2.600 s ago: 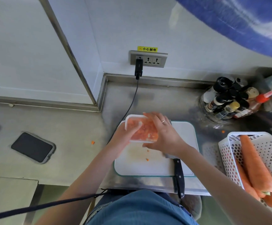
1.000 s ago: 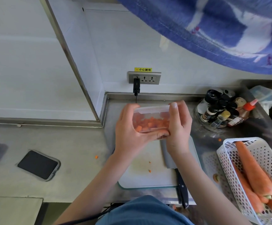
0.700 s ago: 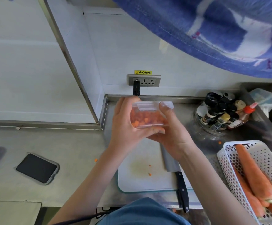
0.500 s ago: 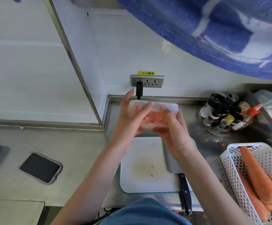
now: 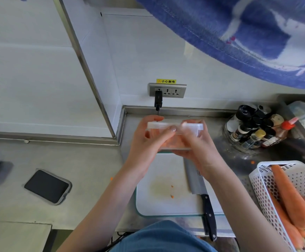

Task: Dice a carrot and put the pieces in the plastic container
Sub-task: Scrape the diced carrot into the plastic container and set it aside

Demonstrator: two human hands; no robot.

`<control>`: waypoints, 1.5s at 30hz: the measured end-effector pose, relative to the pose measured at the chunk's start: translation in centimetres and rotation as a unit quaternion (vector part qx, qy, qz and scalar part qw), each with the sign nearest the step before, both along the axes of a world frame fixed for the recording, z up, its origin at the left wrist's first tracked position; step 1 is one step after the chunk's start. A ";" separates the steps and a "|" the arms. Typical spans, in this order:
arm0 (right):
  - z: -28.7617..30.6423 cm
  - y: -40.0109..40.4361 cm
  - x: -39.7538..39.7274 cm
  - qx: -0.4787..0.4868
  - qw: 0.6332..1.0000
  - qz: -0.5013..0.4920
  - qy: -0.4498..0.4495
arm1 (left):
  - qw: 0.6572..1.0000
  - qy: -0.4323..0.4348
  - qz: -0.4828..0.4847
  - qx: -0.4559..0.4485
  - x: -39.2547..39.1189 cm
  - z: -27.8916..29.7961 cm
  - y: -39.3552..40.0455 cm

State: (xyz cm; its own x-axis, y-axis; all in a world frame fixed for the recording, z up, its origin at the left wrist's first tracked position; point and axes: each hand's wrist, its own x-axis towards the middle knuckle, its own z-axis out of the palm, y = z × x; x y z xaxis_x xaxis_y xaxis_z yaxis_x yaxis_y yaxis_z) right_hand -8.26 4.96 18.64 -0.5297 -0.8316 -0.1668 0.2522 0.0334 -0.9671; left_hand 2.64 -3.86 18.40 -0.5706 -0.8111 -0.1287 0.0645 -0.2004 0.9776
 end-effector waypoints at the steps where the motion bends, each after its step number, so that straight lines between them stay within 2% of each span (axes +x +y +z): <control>1: -0.1 0.0 0.1 -0.010 1.000 -0.007 -0.011 | 1.000 0.000 0.002 -0.018 -0.1 0.0 0.1; 5: -0.9 -0.1 0.7 -0.069 0.997 -0.031 -0.022 | 0.997 0.062 -0.016 -0.044 -0.1 0.2 0.5; 9: -0.7 -0.1 0.7 -0.091 0.995 -0.018 -0.029 | 0.996 0.059 -0.040 -0.051 0.0 -0.4 -0.2; 11: -0.8 -0.5 0.1 -0.073 0.996 -0.012 -0.048 | 0.997 0.034 -0.070 -0.006 0.0 -1.0 -0.7; 13: -1.0 -0.7 -0.1 -0.052 0.995 -0.026 -0.077 | 0.992 0.003 -0.105 0.075 -0.2 -1.3 -1.3; 16: -2.7 -0.2 -0.5 -0.020 0.999 -0.036 -0.016 | 0.962 -0.046 -0.157 0.217 -0.6 -1.3 -1.5; 18: -3.7 0.1 -0.9 -0.018 0.999 -0.030 -0.001 | 0.959 -0.040 -0.153 0.235 -0.8 -2.2 -1.2; 21: -4.5 0.0 -2.1 0.000 1.000 0.026 -0.008 | 0.973 0.009 -0.074 0.218 -0.7 -4.3 -1.0; 24: -5.1 -0.4 -2.8 0.054 0.997 0.056 0.021 | 0.977 0.048 -0.106 0.179 -0.5 -6.2 -1.3; 26: -6.1 -0.6 -3.3 0.061 0.998 0.034 0.008 | 0.983 -0.016 -0.127 0.131 -0.7 -7.3 -1.3; 28: -8.0 -1.1 -3.8 0.062 0.998 -0.009 0.024 | 0.988 -0.074 -0.105 0.085 -1.3 -8.7 -1.5; 29: -8.9 -1.4 -4.0 0.067 0.997 -0.028 0.030 | 0.990 -0.079 -0.081 0.085 -1.8 -9.6 -1.8; 31: -10.6 -2.3 -4.6 0.106 0.991 -0.075 -0.021 | 0.988 -0.071 -0.034 0.133 -2.9 -11.4 -2.4; 33: -11.9 -3.5 -5.6 0.170 0.976 -0.122 -0.060 | 0.984 -0.118 -0.020 0.131 -4.4 -13.1 -3.2; 35: -13.7 -4.6 -7.0 0.242 0.962 -0.128 -0.014 | 0.977 -0.202 -0.042 0.058 -5.9 -14.9 -4.1; 37: -15.2 -5.2 -8.0 0.290 0.950 -0.105 0.049 | 0.973 -0.219 -0.064 0.038 -7.0 -16.4 -5.1; 40: -17.4 -5.6 -9.3 0.289 0.951 -0.067 0.086 | 0.969 -0.223 -0.105 0.031 -8.3 -18.4 -6.6; 43: -17.7 -6.0 -9.4 0.284 0.952 -0.065 0.092 | 0.953 -0.280 -0.112 -0.035 -8.9 -20.2 -7.7; 45: -17.9 -6.4 -9.7 0.316 0.937 -0.073 0.130 | 0.942 -0.312 -0.092 -0.077 -8.9 -21.6 -8.2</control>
